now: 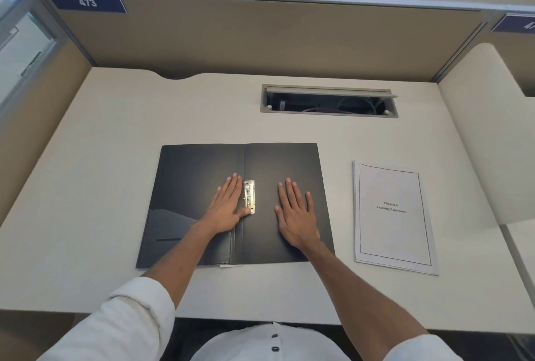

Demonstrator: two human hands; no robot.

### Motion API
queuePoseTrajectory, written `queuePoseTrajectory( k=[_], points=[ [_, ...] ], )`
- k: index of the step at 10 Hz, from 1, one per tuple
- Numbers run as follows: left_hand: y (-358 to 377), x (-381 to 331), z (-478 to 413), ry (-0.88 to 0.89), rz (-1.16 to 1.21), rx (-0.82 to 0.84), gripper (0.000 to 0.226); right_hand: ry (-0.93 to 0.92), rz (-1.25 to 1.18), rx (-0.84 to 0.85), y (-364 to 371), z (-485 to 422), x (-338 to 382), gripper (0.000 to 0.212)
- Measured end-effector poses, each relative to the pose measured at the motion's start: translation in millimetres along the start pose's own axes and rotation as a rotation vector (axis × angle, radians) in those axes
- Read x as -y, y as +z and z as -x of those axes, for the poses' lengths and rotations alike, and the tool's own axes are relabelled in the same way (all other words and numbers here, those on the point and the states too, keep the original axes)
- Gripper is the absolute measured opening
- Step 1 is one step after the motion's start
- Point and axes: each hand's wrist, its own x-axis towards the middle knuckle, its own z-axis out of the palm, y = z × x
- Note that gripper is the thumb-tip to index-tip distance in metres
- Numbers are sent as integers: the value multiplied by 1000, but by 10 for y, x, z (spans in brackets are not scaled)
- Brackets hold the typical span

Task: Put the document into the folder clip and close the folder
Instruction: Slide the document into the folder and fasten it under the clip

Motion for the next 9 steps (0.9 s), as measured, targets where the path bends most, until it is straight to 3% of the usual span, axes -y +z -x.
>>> queuePoseTrajectory(
  k=[3,4,5,8,9],
  points=[
    [-51,56,-3,23,127,40,91,4,15,4,21,-15,-11,66],
    [-115,37,10,16,213,20,74,-2,8,0,23,-13,-7,66],
    [-81,4,50,44,237,-46,56,-2,7,0,24,-7,-12,66],
    [-130,57,145,113,277,-120,45,-16,-14,3,23,-4,-36,66],
    [-248,5,115,131,294,-288,30,-17,-12,-6,34,-8,-45,66]
  ],
)
